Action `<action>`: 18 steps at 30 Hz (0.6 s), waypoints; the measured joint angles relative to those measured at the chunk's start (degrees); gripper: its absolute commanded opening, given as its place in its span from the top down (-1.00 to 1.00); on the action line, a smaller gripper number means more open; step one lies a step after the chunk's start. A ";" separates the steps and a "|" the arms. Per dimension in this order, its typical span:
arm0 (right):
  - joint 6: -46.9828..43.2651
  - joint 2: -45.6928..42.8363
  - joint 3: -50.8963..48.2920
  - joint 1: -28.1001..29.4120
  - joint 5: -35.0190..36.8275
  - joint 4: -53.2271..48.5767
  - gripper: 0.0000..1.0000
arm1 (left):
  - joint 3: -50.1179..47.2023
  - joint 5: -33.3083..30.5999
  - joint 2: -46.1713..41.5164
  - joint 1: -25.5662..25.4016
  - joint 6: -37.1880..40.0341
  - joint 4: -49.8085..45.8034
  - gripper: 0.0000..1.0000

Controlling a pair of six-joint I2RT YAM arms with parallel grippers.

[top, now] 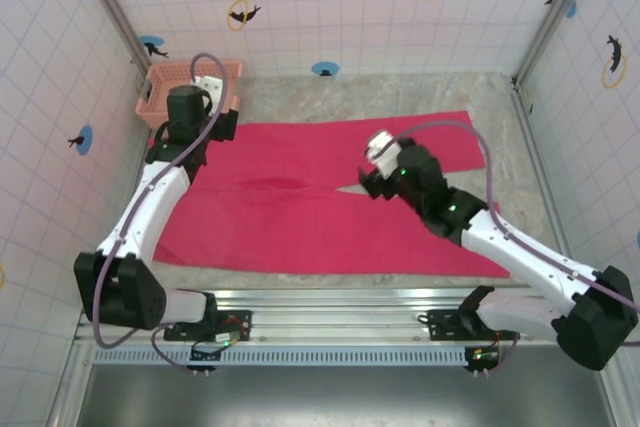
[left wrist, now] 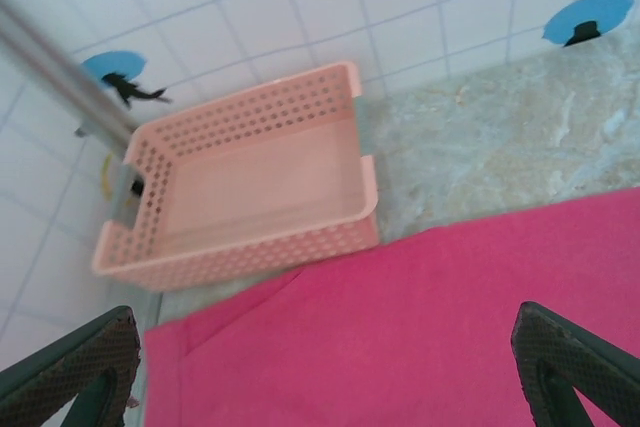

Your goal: Roll up the long pants

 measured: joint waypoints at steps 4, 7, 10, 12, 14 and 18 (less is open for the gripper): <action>-0.20 5.92 0.00 11.19 2.05 -10.69 -0.82 | 0.02 -3.30 -3.54 0.00 -2.34 -8.24 -0.95; -0.44 13.38 0.00 18.10 3.54 -15.93 -0.78 | -0.81 -4.17 -5.01 0.00 -3.19 -11.41 -0.95; -1.29 20.22 1.01 24.02 5.01 -19.89 -0.75 | -1.73 -4.35 -6.56 0.00 -3.78 -13.86 -0.95; -1.75 23.89 2.60 26.08 5.11 -21.27 -0.67 | -1.77 -4.46 -7.28 0.00 -3.80 -14.99 -0.95; -1.86 25.77 3.96 26.34 5.11 -21.46 -0.65 | -1.77 -4.61 -7.85 0.04 -3.76 -15.43 -0.95; -1.73 28.39 6.01 26.18 5.09 -21.16 -0.53 | -1.79 -5.22 -8.66 0.07 -3.69 -15.93 -0.95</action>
